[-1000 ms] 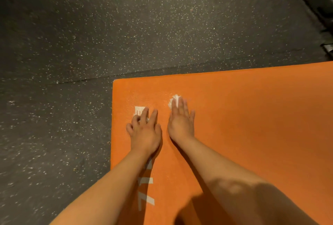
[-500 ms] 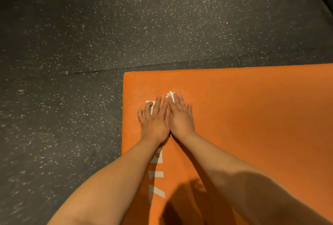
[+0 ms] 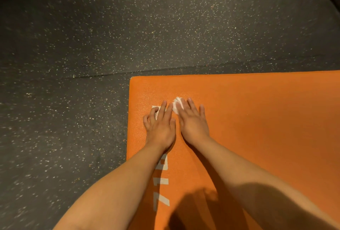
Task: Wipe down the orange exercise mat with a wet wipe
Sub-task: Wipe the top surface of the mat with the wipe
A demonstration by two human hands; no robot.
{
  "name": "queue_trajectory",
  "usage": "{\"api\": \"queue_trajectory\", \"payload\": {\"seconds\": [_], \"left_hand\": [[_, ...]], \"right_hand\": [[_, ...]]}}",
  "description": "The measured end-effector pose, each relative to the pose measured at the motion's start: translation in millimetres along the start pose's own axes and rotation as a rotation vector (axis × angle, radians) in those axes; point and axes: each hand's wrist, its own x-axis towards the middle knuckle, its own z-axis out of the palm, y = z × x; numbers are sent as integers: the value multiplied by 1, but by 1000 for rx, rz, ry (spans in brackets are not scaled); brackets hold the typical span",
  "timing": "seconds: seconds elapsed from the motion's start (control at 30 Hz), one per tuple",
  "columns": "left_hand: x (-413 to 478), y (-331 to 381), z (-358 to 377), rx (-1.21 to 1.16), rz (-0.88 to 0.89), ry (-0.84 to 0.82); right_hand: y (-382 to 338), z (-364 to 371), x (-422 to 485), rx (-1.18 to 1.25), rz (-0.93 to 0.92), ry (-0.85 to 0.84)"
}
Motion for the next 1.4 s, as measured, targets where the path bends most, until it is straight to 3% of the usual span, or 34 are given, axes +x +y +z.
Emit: {"api": "queue_trajectory", "payload": {"seconds": [0.13, 0.27, 0.37, 0.53, 0.73, 0.8, 0.9, 1.1, 1.3, 1.4], "left_hand": [[2, 2, -1, 10, -4, 15], [3, 6, -5, -47, -51, 29], [14, 13, -13, -101, -136, 46], [30, 18, -16, -22, -195, -49], [35, 18, -20, -67, -195, -22], [35, 18, -20, -29, -211, -40], [36, 21, -16, -2, -246, -55], [39, 29, -17, -33, -306, -57], [39, 35, -13, 78, -330, -71], [37, 37, -6, 87, -345, -30]], "right_hand": [[13, -9, 11, 20, 304, 56], [-20, -4, 15, 98, 38, -69], [-12, -7, 25, 25, -85, -72], [7, -18, 46, 23, 218, 6], [-15, -13, 63, 23, -124, -100], [-2, -16, 74, -39, -95, -69], [-2, -20, 87, 8, 90, -42], [-29, -19, 98, 93, -170, -199], [12, -30, 82, 41, 151, -57], [11, -28, 59, 92, 116, -86]]}}
